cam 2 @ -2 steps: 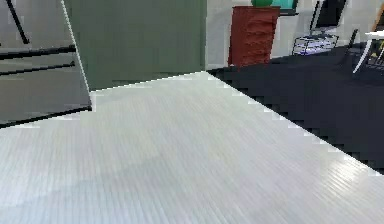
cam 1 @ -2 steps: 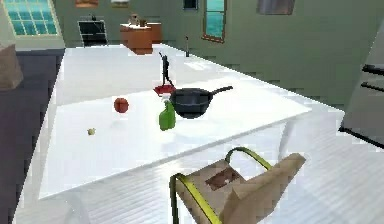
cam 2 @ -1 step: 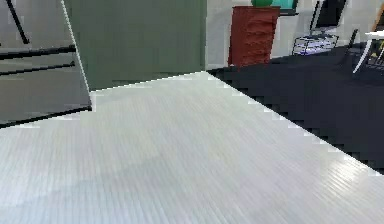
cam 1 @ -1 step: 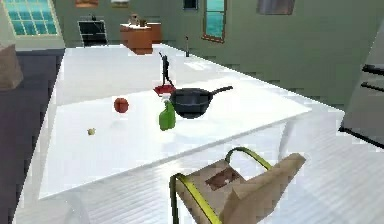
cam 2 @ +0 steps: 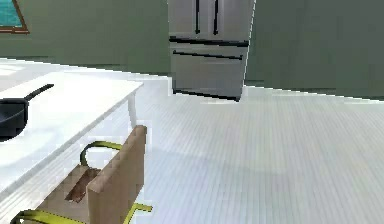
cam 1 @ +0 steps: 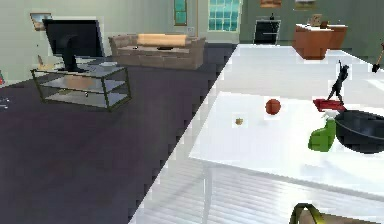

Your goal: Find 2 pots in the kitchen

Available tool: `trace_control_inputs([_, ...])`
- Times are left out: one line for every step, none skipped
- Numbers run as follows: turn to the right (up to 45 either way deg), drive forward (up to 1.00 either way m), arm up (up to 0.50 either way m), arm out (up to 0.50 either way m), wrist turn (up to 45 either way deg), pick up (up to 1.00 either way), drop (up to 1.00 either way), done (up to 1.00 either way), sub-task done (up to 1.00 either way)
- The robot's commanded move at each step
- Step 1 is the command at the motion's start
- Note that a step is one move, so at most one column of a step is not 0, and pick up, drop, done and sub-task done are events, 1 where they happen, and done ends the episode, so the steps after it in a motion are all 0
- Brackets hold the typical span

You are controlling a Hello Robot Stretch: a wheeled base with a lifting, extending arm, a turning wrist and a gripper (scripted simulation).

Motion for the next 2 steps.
trace_control_inputs([-18.0, 0.00, 0.00, 0.00, 0.0, 0.00, 0.00, 0.00, 0.00])
trace_control_inputs([0.0, 0.75, 0.00, 0.00, 0.0, 0.00, 0.00, 0.00, 0.00])
